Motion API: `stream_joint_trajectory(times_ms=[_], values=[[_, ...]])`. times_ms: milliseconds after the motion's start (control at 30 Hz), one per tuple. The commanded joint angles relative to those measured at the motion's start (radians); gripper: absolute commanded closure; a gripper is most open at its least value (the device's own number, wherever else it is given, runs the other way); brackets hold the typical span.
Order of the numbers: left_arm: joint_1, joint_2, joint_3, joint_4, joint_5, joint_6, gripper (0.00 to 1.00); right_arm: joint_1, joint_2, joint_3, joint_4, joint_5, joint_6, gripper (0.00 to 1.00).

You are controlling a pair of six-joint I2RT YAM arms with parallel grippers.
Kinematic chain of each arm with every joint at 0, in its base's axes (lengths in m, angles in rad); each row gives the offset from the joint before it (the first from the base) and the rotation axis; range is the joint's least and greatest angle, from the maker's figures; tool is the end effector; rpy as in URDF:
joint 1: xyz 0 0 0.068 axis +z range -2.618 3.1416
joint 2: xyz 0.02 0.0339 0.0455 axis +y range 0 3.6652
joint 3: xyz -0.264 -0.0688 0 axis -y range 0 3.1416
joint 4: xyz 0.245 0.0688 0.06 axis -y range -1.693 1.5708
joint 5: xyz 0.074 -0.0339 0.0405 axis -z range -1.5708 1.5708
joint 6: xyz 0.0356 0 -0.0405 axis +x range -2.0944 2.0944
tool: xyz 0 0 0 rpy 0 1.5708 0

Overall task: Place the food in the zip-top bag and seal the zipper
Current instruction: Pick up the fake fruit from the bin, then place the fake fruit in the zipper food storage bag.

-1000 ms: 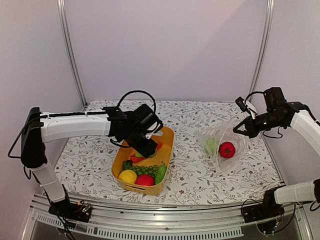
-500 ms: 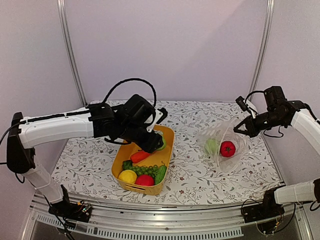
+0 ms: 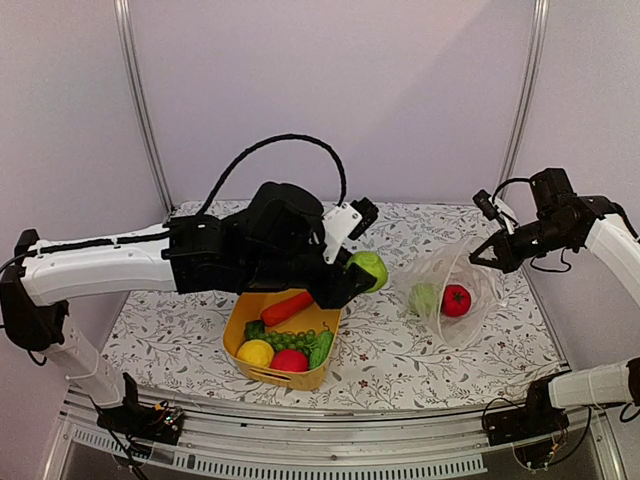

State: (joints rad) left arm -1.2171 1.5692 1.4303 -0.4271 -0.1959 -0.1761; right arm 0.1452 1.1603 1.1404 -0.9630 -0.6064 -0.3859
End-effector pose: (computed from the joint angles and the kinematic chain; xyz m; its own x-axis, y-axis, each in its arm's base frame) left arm 0.1320 -0.3376 0.3446 -0.3341 0.4088 -0.8493 0.8174 0.5744 -0.0451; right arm 0.2128 0.0516 0.3248 -0.6003 -0.4004 -0.6923 -0.7098 0.6656 0.2306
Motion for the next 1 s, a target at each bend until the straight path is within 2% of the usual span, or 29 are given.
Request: stream_joint_trajectory(times_ms=[0, 400, 600, 833, 967], values=[[-0.049, -0.007, 0.012, 0.139, 0.003, 0.055, 0.62, 0.012, -0.01, 0.024, -0.027, 0.003, -0.009, 1.0], [-0.116, 0.061, 0.005, 0.406, 0.119, 0.1, 0.63, 0.014, -0.002, 0.011, -0.023, -0.017, -0.001, 1.0], [-0.137, 0.123, 0.025, 0.574, 0.257, 0.149, 0.63, 0.016, 0.014, 0.026, -0.032, -0.025, 0.01, 1.0], [-0.14, 0.285, 0.185, 0.561, 0.348, 0.214, 0.62, 0.016, 0.022, 0.036, -0.042, -0.039, 0.017, 1.0], [-0.15, 0.384, 0.287, 0.527, 0.292, 0.246, 0.63, 0.017, 0.015, 0.038, -0.044, -0.044, 0.018, 1.0]])
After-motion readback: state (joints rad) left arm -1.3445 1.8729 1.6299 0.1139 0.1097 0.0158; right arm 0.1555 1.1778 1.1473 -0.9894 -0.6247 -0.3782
